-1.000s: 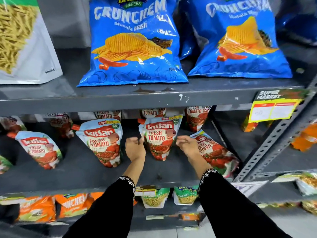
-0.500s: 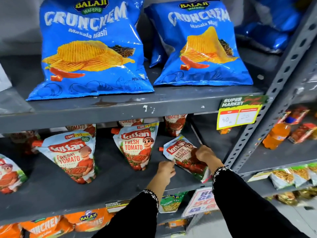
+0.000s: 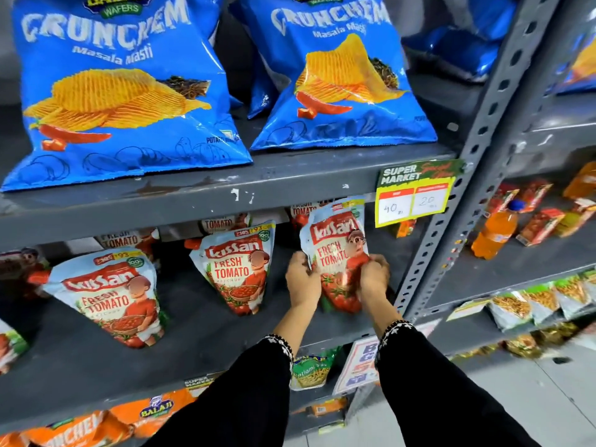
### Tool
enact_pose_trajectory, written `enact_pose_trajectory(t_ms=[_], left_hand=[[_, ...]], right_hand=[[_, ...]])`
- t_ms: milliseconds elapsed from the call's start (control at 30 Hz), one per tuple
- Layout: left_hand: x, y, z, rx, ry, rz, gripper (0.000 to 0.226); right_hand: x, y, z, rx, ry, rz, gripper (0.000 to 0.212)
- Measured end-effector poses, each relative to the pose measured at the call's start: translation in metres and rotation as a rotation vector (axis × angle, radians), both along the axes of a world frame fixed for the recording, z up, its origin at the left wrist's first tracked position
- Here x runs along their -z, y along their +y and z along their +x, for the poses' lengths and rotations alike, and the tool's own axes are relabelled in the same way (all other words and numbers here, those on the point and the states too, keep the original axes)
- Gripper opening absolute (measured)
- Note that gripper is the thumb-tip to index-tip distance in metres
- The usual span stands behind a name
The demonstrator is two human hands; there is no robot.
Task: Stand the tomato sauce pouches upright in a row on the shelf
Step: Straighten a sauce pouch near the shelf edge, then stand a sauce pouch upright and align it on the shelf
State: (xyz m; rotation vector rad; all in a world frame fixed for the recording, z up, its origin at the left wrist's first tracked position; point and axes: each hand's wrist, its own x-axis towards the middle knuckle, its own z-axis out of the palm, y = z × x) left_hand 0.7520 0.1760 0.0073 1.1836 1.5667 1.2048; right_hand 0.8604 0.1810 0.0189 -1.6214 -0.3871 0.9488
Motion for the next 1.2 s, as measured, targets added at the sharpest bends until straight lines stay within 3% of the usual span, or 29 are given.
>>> enact_pose_trajectory(t_ms=[133,300,400,867,1033,1200], left_hand=[[0.004,0.002,-0.009,0.033,-0.063,-0.052,0.023],[0.007,-0.002,-0.009,0.206,-0.354,-0.362,0.044],[0.007,-0.004,-0.006,0.222,-0.406,-0.456,0.053],[0.004,0.001,-0.014,0.162,-0.479,-0.427,0.050],[0.006,0.000,-0.020,0.159,-0.429,-0.438,0.053],[0.019,-0.012,-0.047,0.077,-0.363,-0.472,0.063]], right_hand=[[0.005,-0.003,0.002,-0.083,0.008,0.011,0.025],[0.001,-0.012,0.003,-0.357,-0.079,-0.135,0.056],[0.003,-0.013,0.006,-0.446,-0.094,-0.156,0.060],[0.009,-0.010,-0.007,-0.481,-0.037,-0.092,0.051],[0.023,-0.004,-0.005,-0.443,0.003,-0.118,0.060],[0.045,0.004,-0.018,-0.316,-0.122,-0.151,0.060]])
